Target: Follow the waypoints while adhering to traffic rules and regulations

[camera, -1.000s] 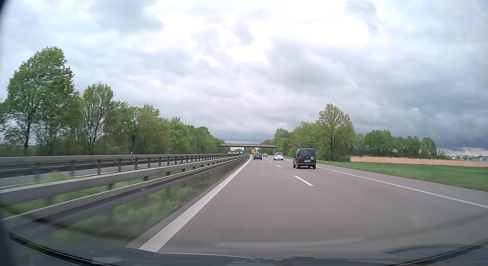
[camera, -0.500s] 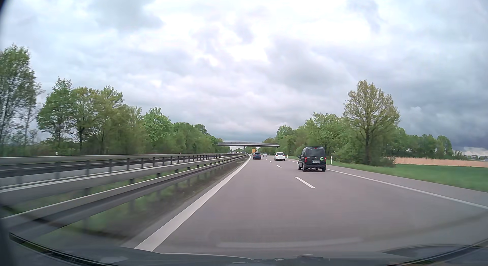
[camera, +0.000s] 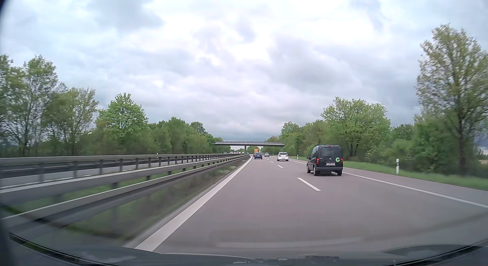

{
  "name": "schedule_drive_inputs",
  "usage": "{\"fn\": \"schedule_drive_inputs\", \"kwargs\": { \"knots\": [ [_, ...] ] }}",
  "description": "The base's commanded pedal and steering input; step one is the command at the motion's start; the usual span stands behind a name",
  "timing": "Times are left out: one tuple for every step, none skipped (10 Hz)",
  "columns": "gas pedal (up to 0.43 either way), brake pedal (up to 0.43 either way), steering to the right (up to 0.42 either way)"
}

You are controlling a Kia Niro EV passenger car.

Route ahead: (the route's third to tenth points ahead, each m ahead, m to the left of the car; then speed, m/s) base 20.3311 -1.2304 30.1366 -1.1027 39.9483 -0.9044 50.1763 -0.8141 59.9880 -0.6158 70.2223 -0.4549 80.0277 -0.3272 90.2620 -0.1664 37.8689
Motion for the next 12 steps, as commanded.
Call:
{"fn": "schedule_drive_inputs", "kwargs": {
  "knots": [
    [0.441,0.012,-0.005],
    [0.441,0.012,-0.005],
    [0.441,0.012,-0.004],
    [0.441,0.012,-0.004],
    [0.441,0.012,-0.003],
    [0.441,0.012,-0.003],
    [0.441,0.006,-0.002],
    [0.441,0.012,-0.002],
    [0.441,0.012,-0.002],
    [0.441,0.012,-0.001],
    [0.441,0.012,-0.001],
    [0.441,0.012,-0.002]
  ]
}}
